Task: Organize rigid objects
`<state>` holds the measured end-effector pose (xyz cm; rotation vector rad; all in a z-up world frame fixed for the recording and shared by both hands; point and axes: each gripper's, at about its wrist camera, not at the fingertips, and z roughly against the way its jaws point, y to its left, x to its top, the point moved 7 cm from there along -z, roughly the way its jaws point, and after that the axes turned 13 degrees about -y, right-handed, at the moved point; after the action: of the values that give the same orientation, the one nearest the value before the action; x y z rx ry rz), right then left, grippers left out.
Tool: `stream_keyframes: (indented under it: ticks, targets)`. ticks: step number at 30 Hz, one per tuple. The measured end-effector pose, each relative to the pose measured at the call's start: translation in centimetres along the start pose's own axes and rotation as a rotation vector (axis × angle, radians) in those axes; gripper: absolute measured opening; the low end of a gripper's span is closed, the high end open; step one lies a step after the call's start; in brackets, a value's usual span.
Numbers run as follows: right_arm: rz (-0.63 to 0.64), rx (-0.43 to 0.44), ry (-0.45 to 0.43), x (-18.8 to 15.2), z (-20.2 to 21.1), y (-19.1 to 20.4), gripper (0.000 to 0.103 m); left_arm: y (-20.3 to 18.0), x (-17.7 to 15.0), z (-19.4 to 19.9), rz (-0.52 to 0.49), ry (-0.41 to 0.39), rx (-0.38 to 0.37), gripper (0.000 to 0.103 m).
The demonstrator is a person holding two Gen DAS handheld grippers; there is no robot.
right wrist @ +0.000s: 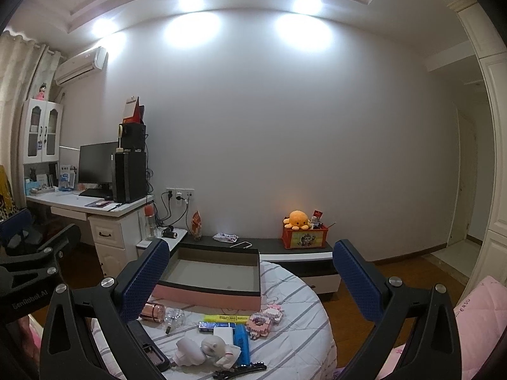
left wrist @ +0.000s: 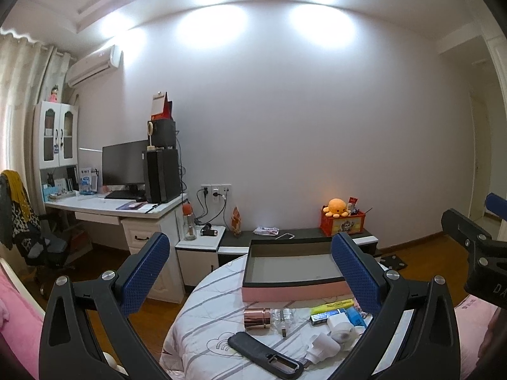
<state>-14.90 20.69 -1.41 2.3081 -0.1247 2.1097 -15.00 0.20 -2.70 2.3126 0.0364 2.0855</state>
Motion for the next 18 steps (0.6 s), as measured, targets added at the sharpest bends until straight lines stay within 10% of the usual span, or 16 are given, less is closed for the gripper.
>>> stream_keyframes:
  ticks: [18]
  targets:
    - [0.000, 0.008, 0.015, -0.67, -0.42, 0.09, 0.103, -0.41, -0.29, -0.11, -0.013, -0.009, -0.010, 0.103]
